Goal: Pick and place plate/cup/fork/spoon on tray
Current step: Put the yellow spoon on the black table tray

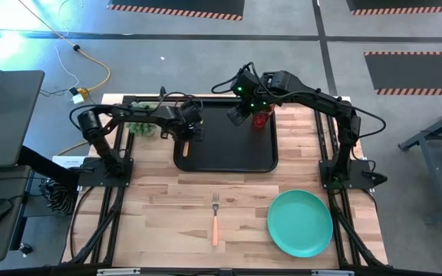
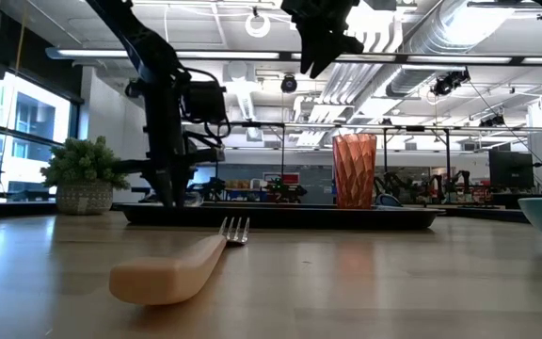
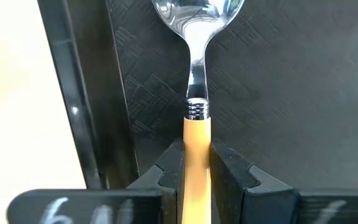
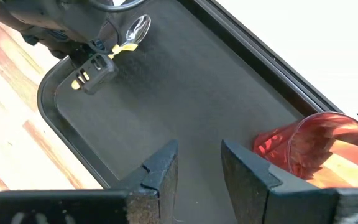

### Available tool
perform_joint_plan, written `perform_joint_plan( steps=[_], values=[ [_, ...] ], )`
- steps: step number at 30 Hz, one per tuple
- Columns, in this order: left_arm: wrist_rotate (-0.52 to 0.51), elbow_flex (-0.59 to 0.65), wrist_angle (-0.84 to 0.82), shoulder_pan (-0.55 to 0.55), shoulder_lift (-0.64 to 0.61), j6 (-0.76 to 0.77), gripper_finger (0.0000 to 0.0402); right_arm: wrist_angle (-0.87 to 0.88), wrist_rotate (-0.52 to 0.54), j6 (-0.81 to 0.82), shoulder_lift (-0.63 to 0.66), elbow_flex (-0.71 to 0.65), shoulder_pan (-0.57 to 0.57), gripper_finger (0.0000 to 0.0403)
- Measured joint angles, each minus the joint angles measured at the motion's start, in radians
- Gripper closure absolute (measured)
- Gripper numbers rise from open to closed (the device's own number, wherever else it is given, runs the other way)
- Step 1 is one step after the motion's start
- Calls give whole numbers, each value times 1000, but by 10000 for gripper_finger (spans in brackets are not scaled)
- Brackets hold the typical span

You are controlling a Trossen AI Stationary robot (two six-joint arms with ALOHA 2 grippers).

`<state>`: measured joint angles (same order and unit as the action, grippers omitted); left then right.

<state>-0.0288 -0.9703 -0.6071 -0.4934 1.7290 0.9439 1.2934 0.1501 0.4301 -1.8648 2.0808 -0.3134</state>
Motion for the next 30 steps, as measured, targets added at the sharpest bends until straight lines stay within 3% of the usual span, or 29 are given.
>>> perform_joint_plan(
  steps=[8,30],
  values=[
    [2,0,2,0,8,6,354,0,0,0,0,0,0,288],
    [31,0,4,0,7,-12,277,0,0,-11,0,0,0,288]
  ],
)
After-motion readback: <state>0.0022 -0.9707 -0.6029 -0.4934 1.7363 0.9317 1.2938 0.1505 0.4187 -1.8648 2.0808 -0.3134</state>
